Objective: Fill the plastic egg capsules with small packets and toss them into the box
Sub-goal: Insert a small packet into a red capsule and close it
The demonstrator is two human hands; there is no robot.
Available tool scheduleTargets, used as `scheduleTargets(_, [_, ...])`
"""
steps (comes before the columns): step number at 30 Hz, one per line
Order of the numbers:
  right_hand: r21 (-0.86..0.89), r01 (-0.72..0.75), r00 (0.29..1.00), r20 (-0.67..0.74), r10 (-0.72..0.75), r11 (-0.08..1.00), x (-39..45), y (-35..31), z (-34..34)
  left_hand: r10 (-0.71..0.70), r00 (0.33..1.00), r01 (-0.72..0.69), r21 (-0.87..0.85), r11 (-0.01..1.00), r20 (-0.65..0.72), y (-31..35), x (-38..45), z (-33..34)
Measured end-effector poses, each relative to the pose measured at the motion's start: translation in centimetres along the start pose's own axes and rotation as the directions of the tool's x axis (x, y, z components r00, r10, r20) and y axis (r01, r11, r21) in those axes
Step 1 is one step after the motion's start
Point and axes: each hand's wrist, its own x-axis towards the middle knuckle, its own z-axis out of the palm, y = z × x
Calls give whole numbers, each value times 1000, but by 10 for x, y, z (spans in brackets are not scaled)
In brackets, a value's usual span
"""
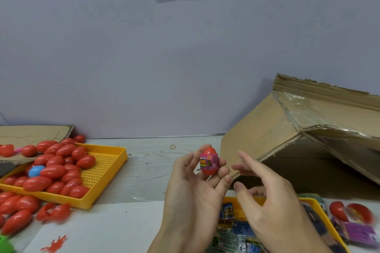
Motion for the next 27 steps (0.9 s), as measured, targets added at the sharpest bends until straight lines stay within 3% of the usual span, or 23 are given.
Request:
scheduleTargets(17, [-11, 0, 1000, 6, 0, 1000, 0, -3, 0, -71, 997, 75, -142, 987, 35, 3, 2, -3])
scheduleTargets(22, [-7, -15, 1000, 17, 15, 1000, 0, -2, 0, -33, 999, 34, -34, 999, 22, 2, 3, -4])
scheduleTargets(27, [-10, -14, 1000, 12, 14, 1000, 0, -1, 0, 136, 990, -131, 122, 984, -38, -4, 7, -5])
